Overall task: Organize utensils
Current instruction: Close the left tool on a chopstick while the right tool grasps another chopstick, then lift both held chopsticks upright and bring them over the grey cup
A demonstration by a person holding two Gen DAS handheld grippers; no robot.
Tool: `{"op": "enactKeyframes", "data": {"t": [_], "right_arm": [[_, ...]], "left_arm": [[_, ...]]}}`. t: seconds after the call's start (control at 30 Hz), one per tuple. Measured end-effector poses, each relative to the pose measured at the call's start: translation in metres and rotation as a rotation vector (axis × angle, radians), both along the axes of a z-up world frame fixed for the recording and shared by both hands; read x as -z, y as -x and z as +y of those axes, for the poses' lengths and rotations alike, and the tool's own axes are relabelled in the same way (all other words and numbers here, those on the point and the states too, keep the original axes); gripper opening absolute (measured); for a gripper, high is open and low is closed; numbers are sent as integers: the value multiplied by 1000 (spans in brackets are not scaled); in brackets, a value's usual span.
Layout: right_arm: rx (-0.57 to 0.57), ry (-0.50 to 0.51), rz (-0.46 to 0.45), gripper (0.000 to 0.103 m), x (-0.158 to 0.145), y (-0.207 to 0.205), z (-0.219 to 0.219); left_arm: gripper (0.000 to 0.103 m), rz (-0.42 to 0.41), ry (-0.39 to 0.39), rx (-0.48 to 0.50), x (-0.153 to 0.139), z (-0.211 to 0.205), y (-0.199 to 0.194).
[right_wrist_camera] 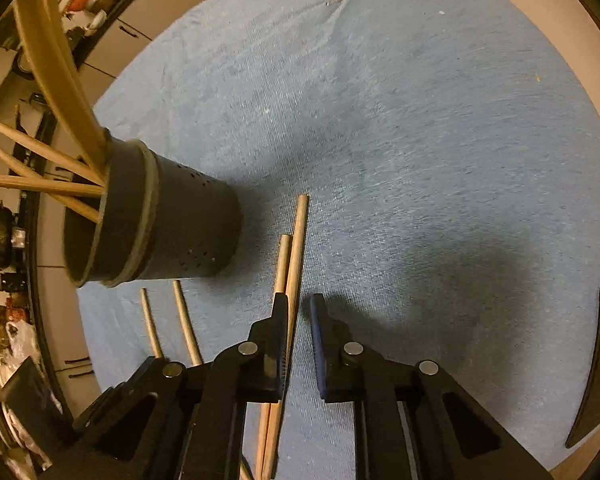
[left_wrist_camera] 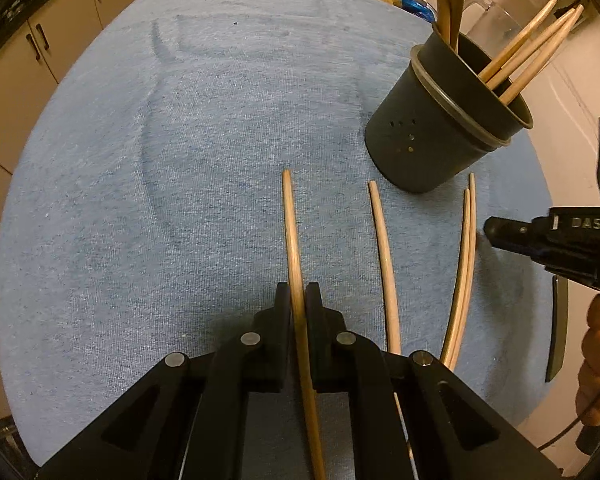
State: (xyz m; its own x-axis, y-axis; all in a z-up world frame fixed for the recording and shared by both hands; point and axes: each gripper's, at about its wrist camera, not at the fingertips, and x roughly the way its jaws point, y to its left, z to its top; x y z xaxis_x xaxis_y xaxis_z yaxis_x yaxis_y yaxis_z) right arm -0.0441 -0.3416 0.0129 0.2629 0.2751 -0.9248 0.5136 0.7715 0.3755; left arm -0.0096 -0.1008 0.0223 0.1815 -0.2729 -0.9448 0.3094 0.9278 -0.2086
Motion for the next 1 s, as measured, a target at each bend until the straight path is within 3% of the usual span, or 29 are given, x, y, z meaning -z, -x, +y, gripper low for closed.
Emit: {"op": "enactKeyframes", "data": {"t": [0.47,0.63,0.8,1.0], "right_arm": [[-61,97,75,9,7,-24,27],[-98,117,56,6,5,-25,31],[-69,88,-71,6,-18,2,25],[-67,117,-270,6,-71,36,35]], "left_arm": [[7,2,-20,3,2,-11,-14],[7,-24,-26,7,4,-16,-18],[6,-89,58,0,-18,-8,-11],[6,-219,128,-13,-62,4,0]]}}
